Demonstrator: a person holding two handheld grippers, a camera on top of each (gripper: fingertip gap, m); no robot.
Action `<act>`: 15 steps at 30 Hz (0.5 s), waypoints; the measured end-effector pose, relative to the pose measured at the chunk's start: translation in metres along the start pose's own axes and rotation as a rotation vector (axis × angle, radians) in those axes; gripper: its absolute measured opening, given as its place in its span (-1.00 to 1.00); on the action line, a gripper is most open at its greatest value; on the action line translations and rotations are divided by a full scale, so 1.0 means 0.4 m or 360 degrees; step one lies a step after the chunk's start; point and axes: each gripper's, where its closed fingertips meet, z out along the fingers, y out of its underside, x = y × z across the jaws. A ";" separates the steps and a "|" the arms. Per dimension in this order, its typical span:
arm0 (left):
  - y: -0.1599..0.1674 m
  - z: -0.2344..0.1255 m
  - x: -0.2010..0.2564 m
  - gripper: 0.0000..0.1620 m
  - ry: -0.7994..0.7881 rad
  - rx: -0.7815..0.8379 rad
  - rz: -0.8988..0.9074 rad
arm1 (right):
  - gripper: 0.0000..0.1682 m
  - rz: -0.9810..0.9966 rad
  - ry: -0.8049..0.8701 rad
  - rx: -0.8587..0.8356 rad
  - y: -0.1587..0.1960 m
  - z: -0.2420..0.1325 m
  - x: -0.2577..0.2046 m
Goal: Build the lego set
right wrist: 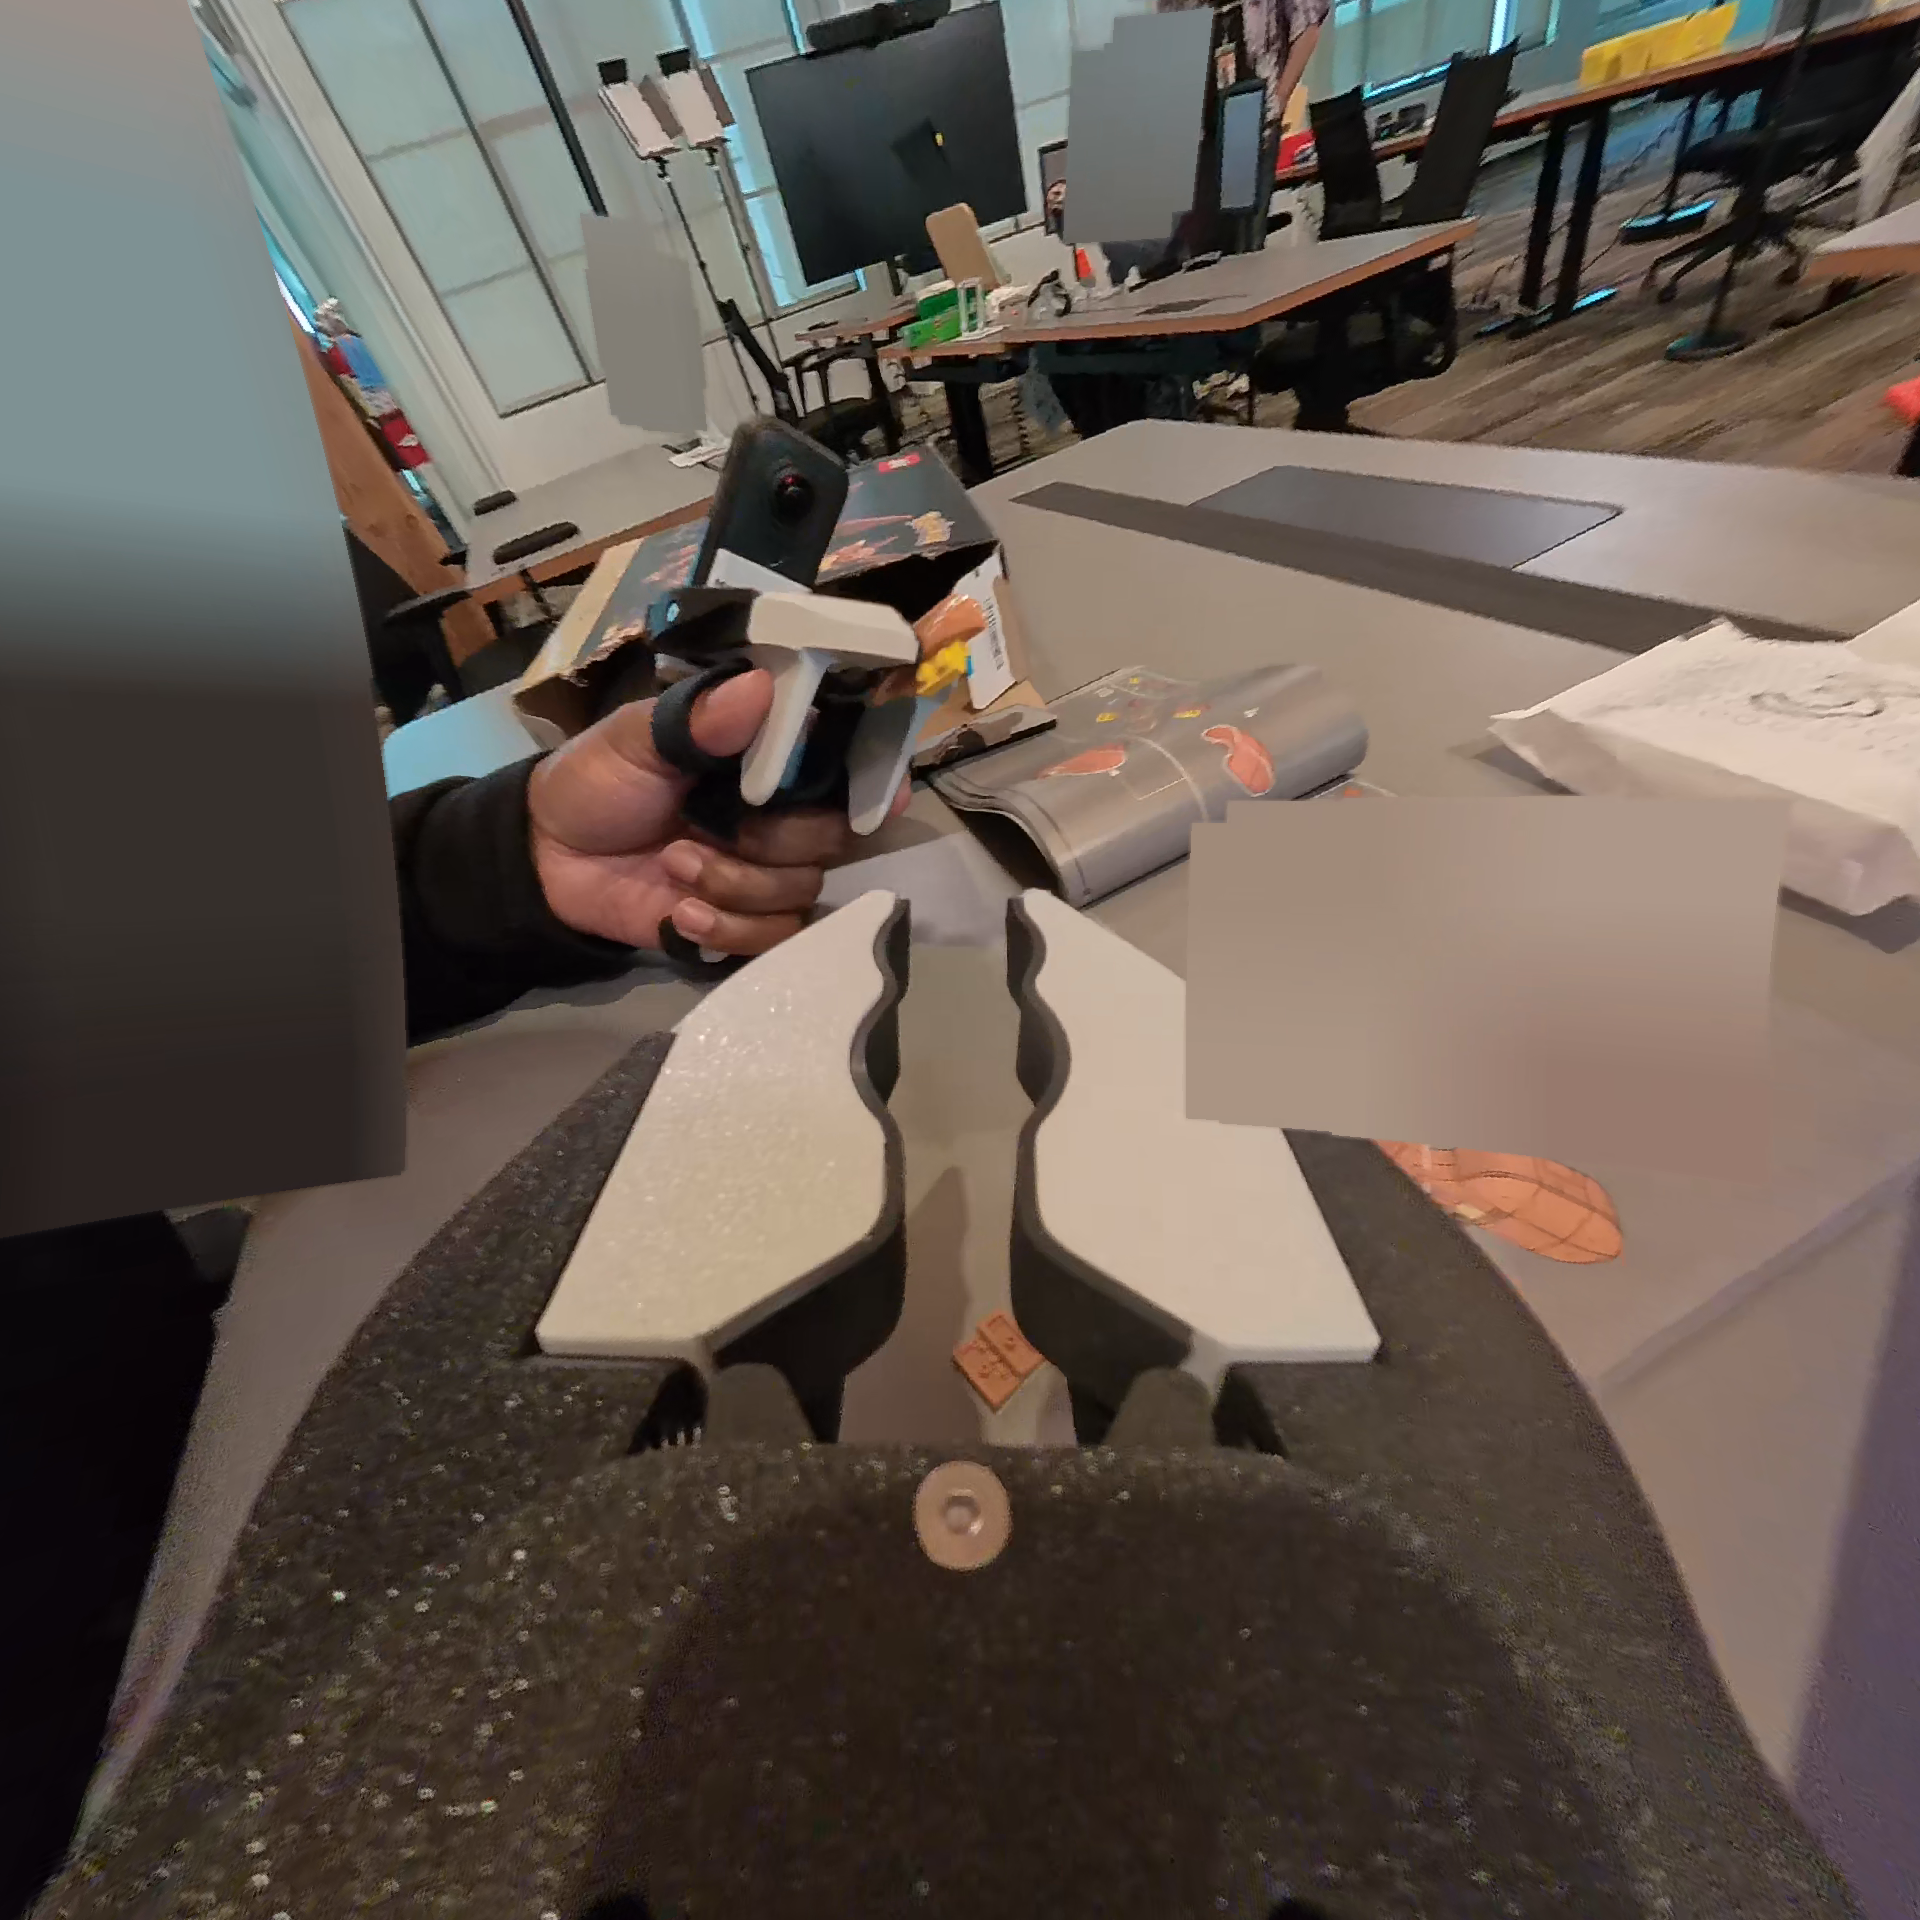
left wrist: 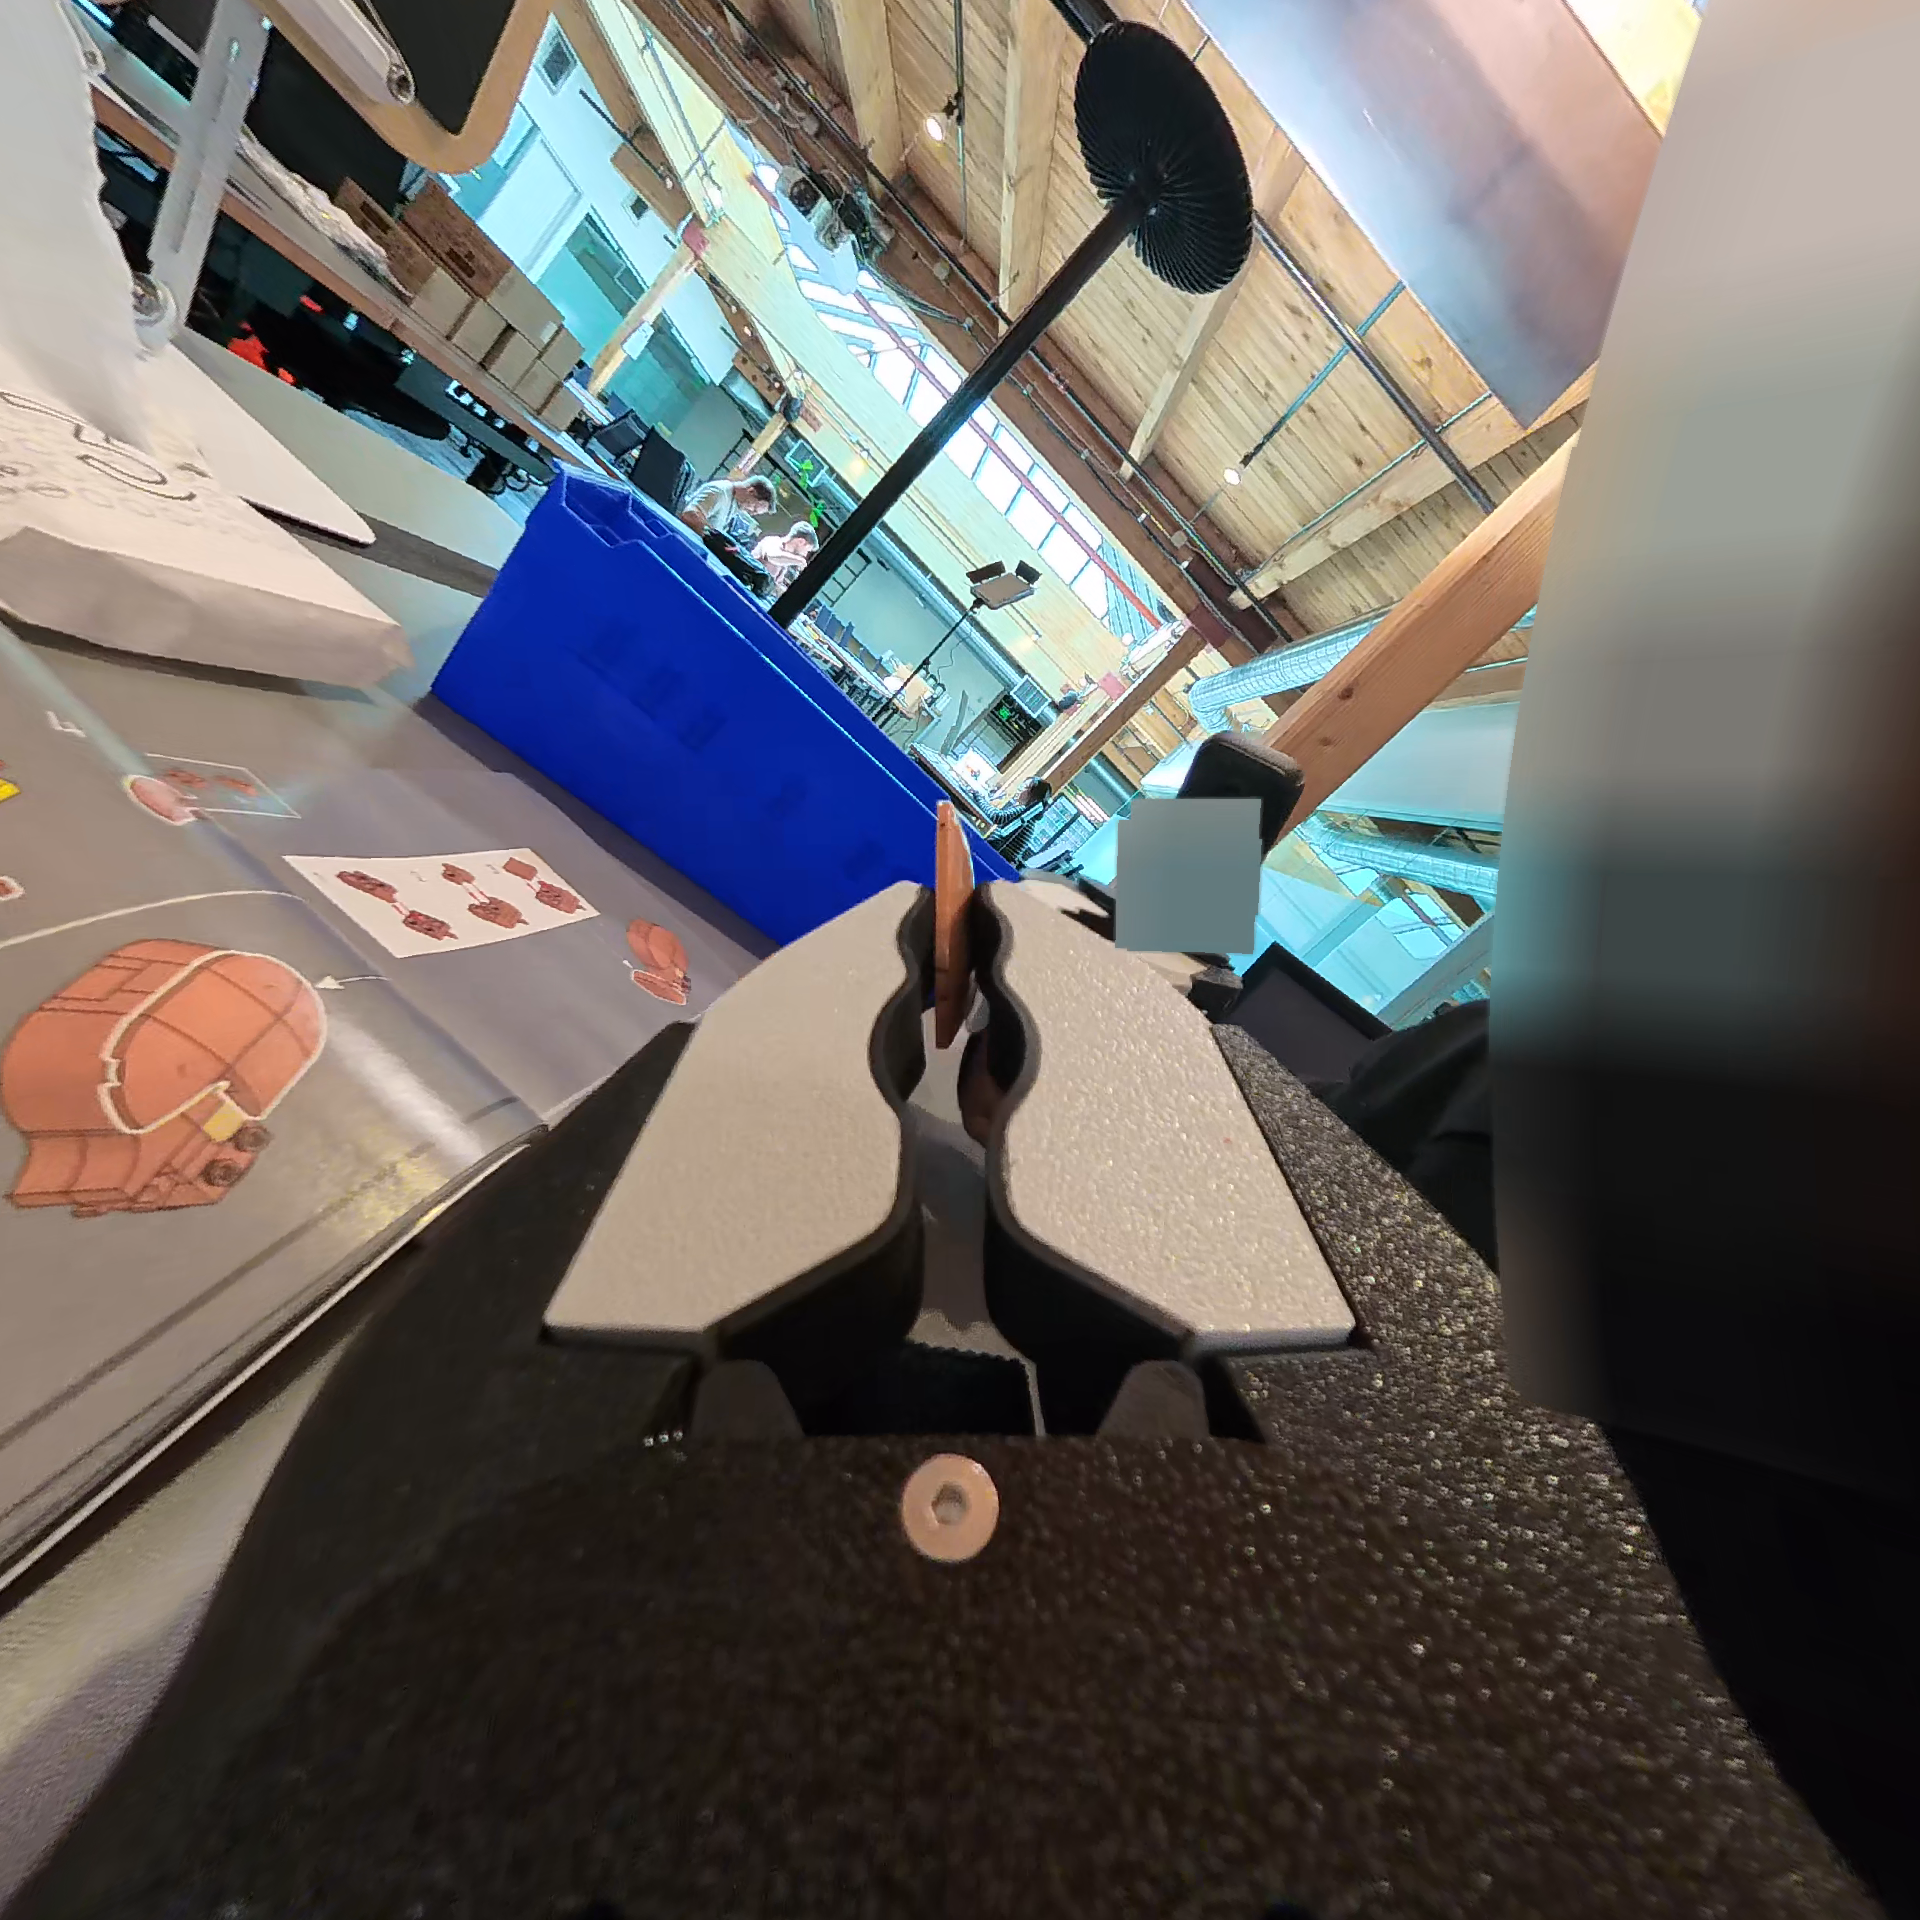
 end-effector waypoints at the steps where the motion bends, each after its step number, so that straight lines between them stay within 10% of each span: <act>1: -0.001 0.000 -0.001 -0.93 -0.0005 0.0005 0.0002 | -0.79 -0.0034 0.0036 0.0007 -0.005 -0.005 0.007; 15: -0.058 -0.034 -0.034 -0.93 0.0022 0.0280 -0.0273 | -0.80 -0.0181 0.0195 -0.0007 0.003 -0.015 0.051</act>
